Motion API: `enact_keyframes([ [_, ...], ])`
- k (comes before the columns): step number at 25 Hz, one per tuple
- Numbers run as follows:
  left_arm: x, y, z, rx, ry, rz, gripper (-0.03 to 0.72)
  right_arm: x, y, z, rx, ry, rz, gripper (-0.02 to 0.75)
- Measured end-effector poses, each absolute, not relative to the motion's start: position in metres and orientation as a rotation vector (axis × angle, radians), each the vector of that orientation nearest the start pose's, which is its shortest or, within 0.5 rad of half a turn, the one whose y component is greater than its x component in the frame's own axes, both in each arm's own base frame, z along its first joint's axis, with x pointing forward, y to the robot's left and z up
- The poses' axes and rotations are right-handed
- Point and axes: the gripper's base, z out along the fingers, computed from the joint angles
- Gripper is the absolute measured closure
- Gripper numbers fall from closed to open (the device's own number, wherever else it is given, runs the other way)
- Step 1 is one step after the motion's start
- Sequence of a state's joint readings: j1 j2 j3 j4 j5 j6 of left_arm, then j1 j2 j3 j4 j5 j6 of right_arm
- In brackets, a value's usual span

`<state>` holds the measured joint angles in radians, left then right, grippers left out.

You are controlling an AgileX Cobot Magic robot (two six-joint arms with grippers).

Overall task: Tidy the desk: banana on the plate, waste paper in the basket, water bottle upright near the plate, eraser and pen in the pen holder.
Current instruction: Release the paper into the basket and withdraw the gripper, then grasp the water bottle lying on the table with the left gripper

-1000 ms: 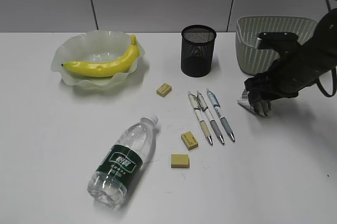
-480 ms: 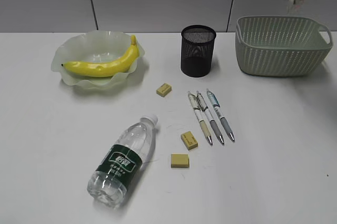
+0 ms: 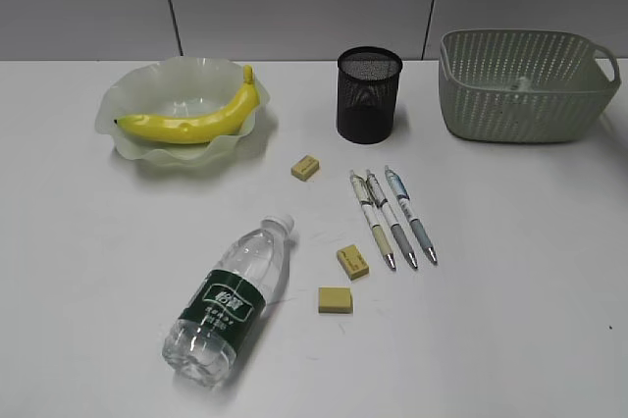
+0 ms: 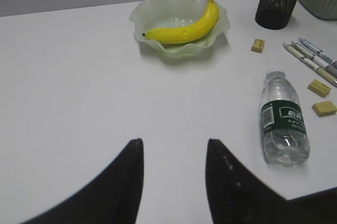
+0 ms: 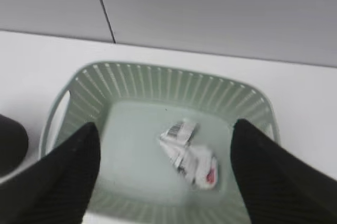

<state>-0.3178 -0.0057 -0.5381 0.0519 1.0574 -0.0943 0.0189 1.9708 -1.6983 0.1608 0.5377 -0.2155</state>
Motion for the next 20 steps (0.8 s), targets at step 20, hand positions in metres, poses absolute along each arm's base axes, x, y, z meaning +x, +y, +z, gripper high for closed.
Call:
enact_keyframes([
  [20, 0.135, -0.049, 0.304, 0.367, 2.345, -0.22, 0.114, 0.073, 0.029, 0.293, -0.283, 2.4, 0.206, 0.367],
])
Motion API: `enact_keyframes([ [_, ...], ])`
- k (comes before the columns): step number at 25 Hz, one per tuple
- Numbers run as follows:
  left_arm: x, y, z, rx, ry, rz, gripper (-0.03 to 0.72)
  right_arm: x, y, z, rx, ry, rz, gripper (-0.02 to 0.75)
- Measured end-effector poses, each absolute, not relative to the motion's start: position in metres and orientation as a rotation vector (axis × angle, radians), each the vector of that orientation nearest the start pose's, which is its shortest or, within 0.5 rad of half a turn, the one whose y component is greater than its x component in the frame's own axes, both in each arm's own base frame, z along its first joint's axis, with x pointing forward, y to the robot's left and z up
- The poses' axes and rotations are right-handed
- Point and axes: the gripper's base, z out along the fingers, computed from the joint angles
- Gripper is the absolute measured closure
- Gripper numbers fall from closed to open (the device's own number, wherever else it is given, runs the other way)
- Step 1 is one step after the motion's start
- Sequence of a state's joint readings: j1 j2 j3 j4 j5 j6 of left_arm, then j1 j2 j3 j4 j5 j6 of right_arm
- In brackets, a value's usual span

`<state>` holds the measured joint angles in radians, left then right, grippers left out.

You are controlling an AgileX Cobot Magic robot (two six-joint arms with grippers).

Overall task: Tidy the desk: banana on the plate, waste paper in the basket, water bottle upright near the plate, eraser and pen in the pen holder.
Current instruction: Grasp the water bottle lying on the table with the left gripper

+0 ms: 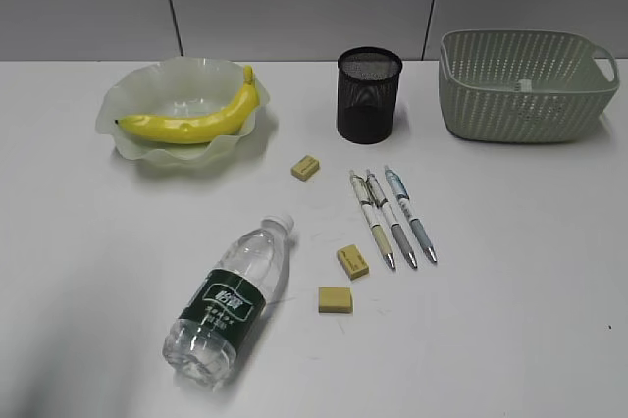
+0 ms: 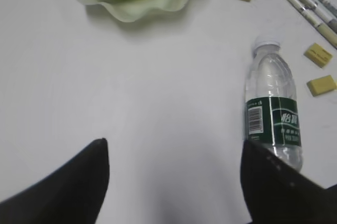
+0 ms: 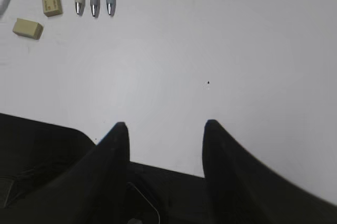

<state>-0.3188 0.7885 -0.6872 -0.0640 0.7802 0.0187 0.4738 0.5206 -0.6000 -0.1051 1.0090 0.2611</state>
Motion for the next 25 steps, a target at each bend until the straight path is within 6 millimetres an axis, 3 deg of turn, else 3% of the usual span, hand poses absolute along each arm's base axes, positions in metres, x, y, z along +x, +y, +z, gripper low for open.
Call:
enact_keyframes([
  [3, 0.185, -0.076, 0.289, 0.443, 2.478, -0.274, 0.116, 0.039, 0.011, 0.29, -0.252, 2.306, 0.247, 0.367],
  [7, 0.233, -0.133, 0.264, 0.623, 2.54, -0.325, 0.126, 0.006, -0.007, 0.286, -0.219, 2.171, 0.287, 0.367],
  [11, 0.266, -0.198, 0.225, 0.755, 2.623, -0.35, 0.116, -0.008, -0.016, 0.284, -0.199, 2.073, 0.296, 0.367],
  [14, 0.289, -0.23, 0.195, 0.787, 2.693, -0.331, 0.092, -0.008, -0.017, 0.284, -0.198, 2.07, 0.292, 0.369],
  [20, 0.317, -0.253, 0.149, 0.844, 2.885, -0.217, 0.106, -0.008, -0.017, 0.283, -0.198, 2.071, 0.29, 0.37],
  [22, 0.322, -0.253, 0.137, 0.827, 2.938, -0.148, 0.199, -0.008, -0.017, 0.283, -0.198, 2.071, 0.29, 0.37],
  [24, 0.324, -0.251, 0.135, 0.799, 2.945, -0.095, 0.368, -0.008, -0.017, 0.283, -0.198, 2.07, 0.29, 0.37],
  [25, 0.325, -0.25, 0.138, 0.82, 2.922, -0.065, 0.367, -0.008, -0.017, 0.283, -0.198, 2.07, 0.29, 0.37],
])
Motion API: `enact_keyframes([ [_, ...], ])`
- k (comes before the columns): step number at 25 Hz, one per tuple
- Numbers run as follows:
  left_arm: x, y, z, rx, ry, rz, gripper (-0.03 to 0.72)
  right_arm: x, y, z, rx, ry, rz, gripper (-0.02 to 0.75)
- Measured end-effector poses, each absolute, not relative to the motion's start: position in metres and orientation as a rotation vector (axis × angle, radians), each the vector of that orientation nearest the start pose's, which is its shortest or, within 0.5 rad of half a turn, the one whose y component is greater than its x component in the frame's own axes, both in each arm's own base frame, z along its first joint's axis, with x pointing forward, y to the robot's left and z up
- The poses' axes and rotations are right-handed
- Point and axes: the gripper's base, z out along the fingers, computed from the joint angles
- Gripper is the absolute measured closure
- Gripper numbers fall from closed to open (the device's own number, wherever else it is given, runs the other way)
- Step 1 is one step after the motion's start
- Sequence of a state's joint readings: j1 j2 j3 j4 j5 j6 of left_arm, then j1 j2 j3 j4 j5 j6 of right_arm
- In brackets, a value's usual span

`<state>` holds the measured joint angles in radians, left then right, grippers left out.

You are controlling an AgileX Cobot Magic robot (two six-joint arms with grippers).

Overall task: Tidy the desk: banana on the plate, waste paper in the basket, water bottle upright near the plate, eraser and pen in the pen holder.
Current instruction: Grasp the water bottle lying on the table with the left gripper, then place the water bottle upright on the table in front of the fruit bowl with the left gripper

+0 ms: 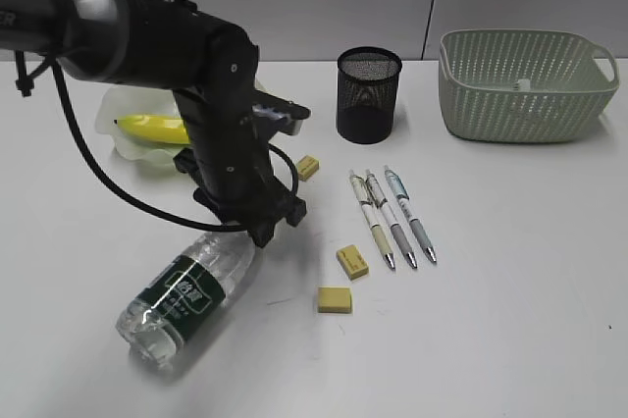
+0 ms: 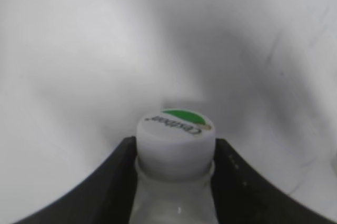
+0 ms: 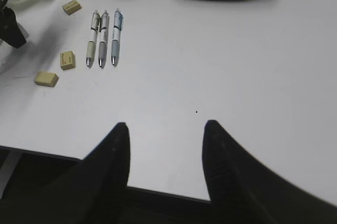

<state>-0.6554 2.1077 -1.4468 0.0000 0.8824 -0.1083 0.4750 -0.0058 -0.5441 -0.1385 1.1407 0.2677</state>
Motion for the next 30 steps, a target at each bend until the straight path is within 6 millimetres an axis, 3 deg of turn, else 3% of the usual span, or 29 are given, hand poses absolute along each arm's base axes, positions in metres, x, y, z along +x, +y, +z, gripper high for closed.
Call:
enact_keyframes([
  [2, 0.328, -0.248, 0.15, 0.788, 2.862, -0.073, 0.367, -0.008, -0.017, 0.284, -0.198, 2.064, 0.291, 0.37],
  [5, 0.321, -0.242, 0.185, 0.693, 2.676, -0.172, 0.368, -0.006, -0.016, 0.283, -0.199, 2.053, 0.293, 0.374],
  [7, 0.306, -0.23, 0.21, 0.657, 2.546, -0.238, 0.369, -0.004, -0.015, 0.281, -0.201, 2.041, 0.296, 0.376],
  [9, 0.29, -0.216, 0.222, 0.627, 2.437, -0.291, 0.372, -0.003, -0.014, 0.281, -0.202, 2.031, 0.299, 0.376],
  [14, 0.253, -0.164, 0.207, 0.486, 2.217, -0.39, 0.374, -0.002, -0.014, 0.28, -0.202, 2.031, 0.299, 0.376],
  [19, 0.235, -0.118, 0.193, 0.344, 2.052, -0.394, 0.374, -0.002, -0.014, 0.28, -0.202, 2.029, 0.299, 0.376],
  [23, 0.234, -0.103, 0.19, 0.316, 1.93, -0.369, 0.374, -0.002, -0.014, 0.28, -0.202, 2.029, 0.299, 0.377],
  [30, 0.247, -0.107, 0.187, 0.318, 1.734, -0.385, 0.374, -0.002, -0.014, 0.28, -0.202, 2.026, 0.3, 0.378],
])
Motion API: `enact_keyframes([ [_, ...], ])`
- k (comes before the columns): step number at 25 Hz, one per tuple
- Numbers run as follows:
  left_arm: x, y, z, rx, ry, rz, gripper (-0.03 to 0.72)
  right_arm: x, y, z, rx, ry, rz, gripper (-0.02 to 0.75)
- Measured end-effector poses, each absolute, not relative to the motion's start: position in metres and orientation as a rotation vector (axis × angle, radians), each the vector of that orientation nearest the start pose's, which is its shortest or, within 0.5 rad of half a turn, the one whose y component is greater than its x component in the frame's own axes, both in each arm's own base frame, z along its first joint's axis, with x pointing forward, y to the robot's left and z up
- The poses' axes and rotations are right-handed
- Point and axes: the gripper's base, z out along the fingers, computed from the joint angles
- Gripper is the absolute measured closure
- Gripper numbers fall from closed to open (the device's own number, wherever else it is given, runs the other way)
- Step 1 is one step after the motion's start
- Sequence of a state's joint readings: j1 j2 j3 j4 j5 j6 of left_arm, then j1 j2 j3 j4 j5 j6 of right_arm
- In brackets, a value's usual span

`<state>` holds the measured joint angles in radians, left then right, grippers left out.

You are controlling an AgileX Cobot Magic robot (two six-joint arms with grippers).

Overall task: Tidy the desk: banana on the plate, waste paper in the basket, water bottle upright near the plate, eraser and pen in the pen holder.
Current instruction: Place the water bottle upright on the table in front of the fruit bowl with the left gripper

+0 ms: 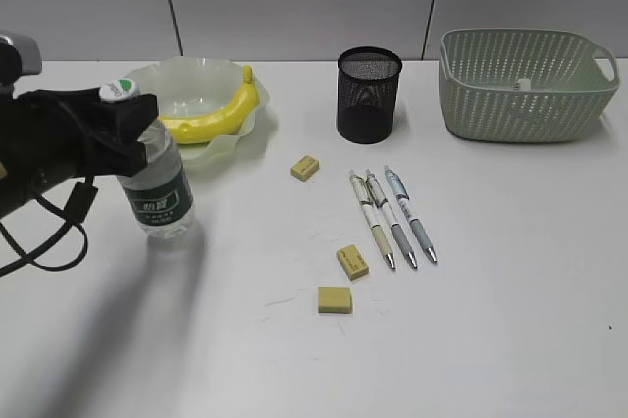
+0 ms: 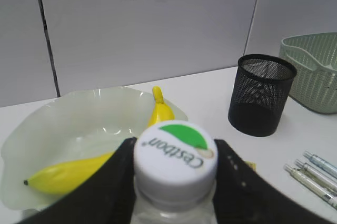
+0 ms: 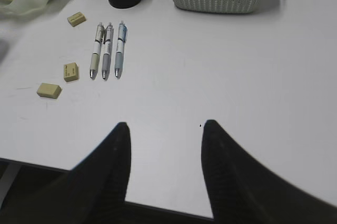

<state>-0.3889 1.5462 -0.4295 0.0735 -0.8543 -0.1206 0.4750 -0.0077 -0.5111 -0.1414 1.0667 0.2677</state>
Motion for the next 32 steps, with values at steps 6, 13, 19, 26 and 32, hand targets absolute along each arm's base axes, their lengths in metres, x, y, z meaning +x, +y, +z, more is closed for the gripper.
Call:
enact_keyframes([
  [6, 0.251, -0.109, 0.169, 0.334, 1.781, -0.379, 0.375, -0.002, -0.014, 0.28, -0.202, 2.026, 0.3, 0.379],
  [13, 0.251, -0.11, 0.168, 0.346, 1.77, -0.384, 0.323, -0.002, -0.014, 0.28, -0.202, 2.025, 0.301, 0.409],
  [19, 0.247, -0.11, 0.184, 0.362, 1.719, -0.392, 0.108, -0.002, -0.014, 0.28, -0.202, 2.024, 0.301, 0.41],
  [26, 0.215, -0.091, 0.236, 0.379, 1.859, -0.307, 0.209, -0.002, -0.014, 0.28, -0.202, 2.024, 0.301, 0.409],
  [32, 0.134, -0.046, 0.287, 0.381, 2.132, -0.131, 0.365, -0.002, -0.014, 0.28, -0.202, 2.024, 0.301, 0.416],
])
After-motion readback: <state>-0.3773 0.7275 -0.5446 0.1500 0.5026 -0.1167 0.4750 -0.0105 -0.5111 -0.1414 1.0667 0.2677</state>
